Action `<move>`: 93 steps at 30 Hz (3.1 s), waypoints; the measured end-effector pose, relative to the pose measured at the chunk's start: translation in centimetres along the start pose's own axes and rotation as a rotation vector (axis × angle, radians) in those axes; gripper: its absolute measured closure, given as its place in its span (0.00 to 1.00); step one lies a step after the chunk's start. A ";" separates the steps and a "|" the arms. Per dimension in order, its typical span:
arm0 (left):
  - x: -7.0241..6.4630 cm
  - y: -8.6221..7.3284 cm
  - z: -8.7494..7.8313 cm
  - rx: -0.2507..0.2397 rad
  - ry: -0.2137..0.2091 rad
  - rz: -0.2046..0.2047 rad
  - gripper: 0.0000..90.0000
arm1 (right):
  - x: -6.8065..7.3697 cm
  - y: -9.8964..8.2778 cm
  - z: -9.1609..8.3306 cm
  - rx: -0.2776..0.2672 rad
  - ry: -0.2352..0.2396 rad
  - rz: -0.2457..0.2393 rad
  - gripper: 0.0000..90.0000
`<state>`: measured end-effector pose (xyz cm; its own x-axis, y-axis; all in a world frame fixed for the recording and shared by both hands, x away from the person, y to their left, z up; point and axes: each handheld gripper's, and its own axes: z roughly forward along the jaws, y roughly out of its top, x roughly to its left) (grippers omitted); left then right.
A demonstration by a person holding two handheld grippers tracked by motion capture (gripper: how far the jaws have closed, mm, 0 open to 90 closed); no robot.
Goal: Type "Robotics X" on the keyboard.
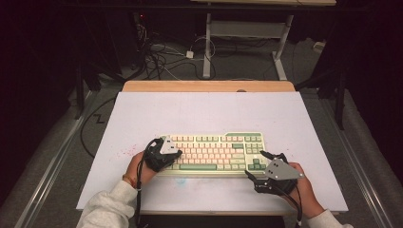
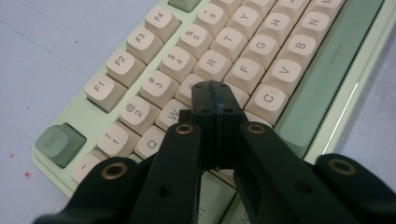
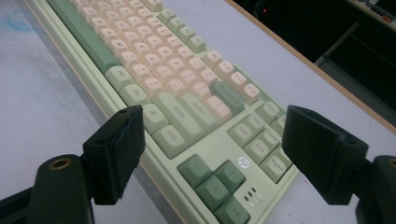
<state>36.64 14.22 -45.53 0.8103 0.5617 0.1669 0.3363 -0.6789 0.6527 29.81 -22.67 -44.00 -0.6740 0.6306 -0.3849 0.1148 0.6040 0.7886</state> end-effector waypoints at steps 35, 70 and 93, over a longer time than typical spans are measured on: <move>-0.5 0.6 -2.0 -0.071 0.010 0.022 0.97 | 0.0 0.0 -0.1 -0.007 -0.006 -0.002 0.25; -1.0 -0.1 -3.4 -0.127 0.051 0.062 0.91 | -0.4 0.0 -0.4 -0.017 -0.006 0.015 0.26; -2.6 -0.2 -3.1 -0.128 -0.042 0.081 0.94 | -0.3 0.1 -0.5 -0.017 -0.003 0.012 0.26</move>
<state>32.97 14.42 -43.78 0.8529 0.4850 0.1933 0.2070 -0.6541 0.7276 29.71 -23.05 -43.59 -0.6706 0.6392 -0.3764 0.1105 0.5878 0.8014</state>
